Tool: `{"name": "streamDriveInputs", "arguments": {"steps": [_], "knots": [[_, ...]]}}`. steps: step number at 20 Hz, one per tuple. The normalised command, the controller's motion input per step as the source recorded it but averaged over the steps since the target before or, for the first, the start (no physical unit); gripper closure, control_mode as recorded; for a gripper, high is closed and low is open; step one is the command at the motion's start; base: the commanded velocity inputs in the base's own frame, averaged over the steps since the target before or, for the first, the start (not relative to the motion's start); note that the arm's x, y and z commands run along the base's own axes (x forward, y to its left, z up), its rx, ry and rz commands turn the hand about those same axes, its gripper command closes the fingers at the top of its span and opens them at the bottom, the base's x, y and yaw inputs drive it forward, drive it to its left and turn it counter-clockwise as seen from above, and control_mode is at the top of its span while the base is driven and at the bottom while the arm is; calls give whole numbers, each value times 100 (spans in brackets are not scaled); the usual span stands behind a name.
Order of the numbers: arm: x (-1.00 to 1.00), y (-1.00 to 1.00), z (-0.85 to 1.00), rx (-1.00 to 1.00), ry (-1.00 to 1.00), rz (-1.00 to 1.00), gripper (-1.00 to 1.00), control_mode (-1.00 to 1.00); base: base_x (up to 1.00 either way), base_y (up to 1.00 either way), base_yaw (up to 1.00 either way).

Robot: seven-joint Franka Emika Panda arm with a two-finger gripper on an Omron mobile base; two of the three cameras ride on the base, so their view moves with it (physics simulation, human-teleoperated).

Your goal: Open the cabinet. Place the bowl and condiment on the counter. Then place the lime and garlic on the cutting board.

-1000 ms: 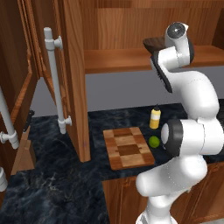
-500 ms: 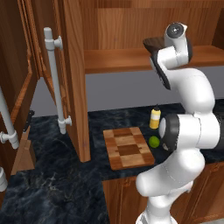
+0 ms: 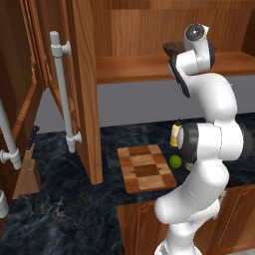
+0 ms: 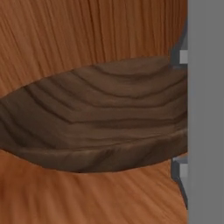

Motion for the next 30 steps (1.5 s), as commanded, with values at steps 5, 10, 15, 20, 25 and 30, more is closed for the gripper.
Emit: {"name": "streamDriveInputs", "arguments": {"steps": [5, 10, 15, 20, 25, 30], "knots": [[-13, 0, -6, 0, 0, 0, 100, -100, 0, 0, 0], [-96, 25, 4, -7, -4, 0, 100, -100, 0, 0, 0], [-100, 41, 2, -2, -2, 0, 100, -100, 0, 0, 0], [-100, 33, 0, 0, -3, 0, 100, -100, 0, 0, 0], [-100, 10, 0, 1, 0, -5, 100, -100, 0, 0, 0], [-100, 3, 0, 4, 1, -8, 100, -100, 0, 0, 0]]}}
